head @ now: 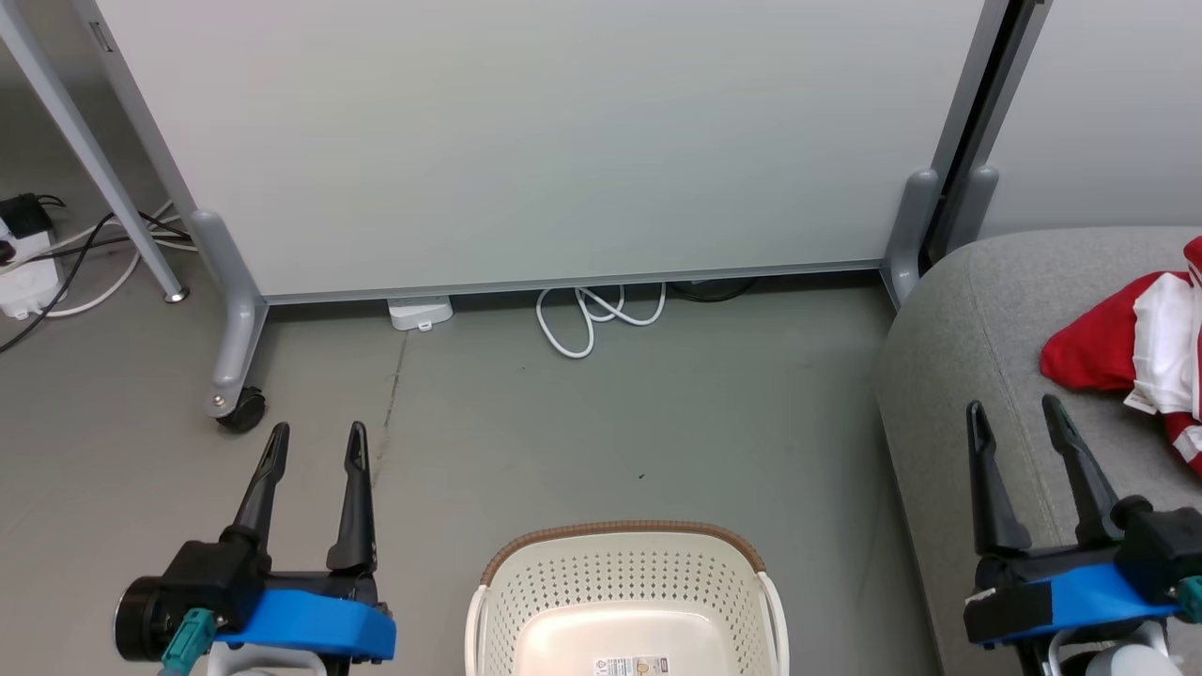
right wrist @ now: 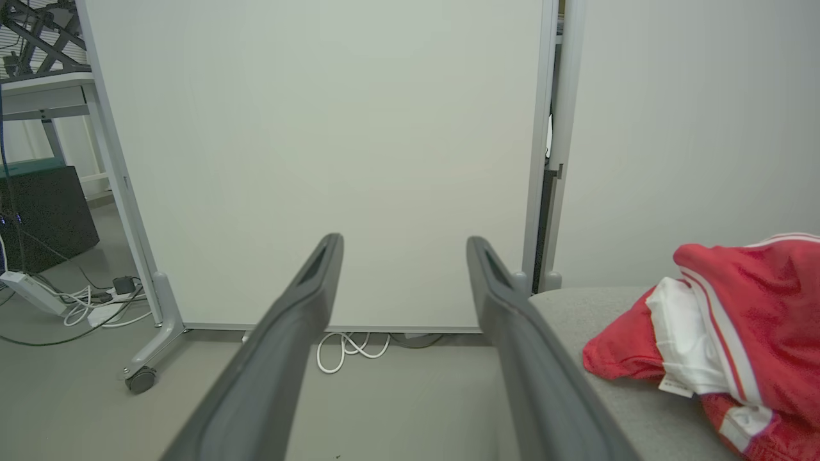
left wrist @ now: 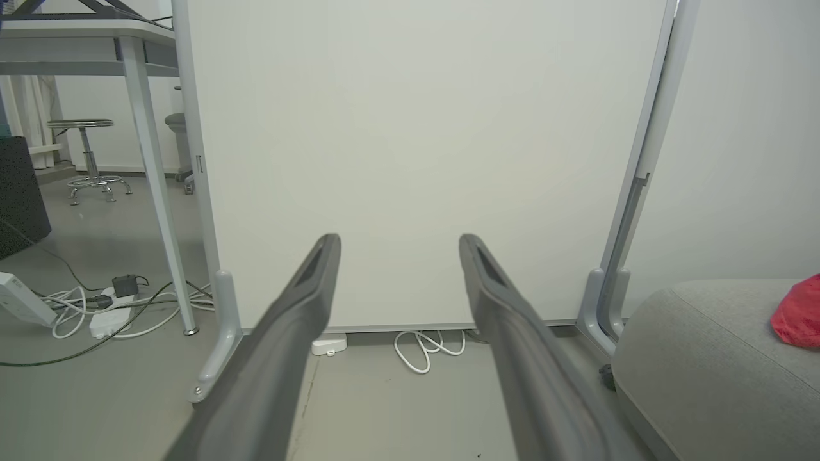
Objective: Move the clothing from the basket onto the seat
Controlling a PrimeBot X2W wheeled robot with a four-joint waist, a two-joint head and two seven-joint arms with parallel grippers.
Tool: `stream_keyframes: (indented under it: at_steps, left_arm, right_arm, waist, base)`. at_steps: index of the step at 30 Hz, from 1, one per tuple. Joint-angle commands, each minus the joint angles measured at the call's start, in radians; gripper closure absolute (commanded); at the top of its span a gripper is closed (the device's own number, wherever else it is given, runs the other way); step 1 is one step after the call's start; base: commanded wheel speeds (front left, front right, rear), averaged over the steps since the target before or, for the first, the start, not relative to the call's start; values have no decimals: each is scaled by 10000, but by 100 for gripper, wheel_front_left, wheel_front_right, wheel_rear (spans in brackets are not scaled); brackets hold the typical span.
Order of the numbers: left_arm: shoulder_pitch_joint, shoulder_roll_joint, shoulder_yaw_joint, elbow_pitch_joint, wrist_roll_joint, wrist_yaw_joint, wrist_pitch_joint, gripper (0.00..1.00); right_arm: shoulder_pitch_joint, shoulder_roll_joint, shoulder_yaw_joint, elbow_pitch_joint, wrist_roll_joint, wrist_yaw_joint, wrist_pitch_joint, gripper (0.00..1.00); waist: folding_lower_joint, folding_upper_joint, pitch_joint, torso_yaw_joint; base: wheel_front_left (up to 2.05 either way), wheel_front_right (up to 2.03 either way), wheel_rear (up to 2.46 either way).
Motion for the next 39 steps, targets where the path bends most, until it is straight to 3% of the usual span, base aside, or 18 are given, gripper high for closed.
stream_keyframes:
  at_steps: [1, 26, 27, 32, 39]
  left_arm:
    - [144, -30, 121, -49, 68, -58, -46, 0]
    - [614, -387, 669, 199, 507, -308, -46, 0]
    - [559, -374, 633, 190, 470, -263, 0, 100]
    - [785, -444, 609, 585, 348, -261, 80, 100]
    - [609, -467, 798, 593, -1233, -269, 509, 100]
  right_arm:
    - [246, 76, -13, -17, 5, 2, -37, 0]
    - [813, 427, 110, 303, 18, 4, -37, 0]
    - [662, 401, 105, 292, -23, 0, 0, 100]
    - [767, 439, 84, 726, 59, -2, 94, 100]
    - [596, 437, -11, 794, 1688, -2, 543, 100]
  waist:
    - [1, -1, -61, 45]
    - [1, -1, -373, 73]
    - [1, -1, -373, 74]
    - [2, -1, -371, 69]
    - [2, -1, -341, 15]
  base:
    - [0, 0, 0]
    - [0, 0, 0]
    - [0, 0, 0]
    - [0, 0, 0]
    - [0, 0, 0]
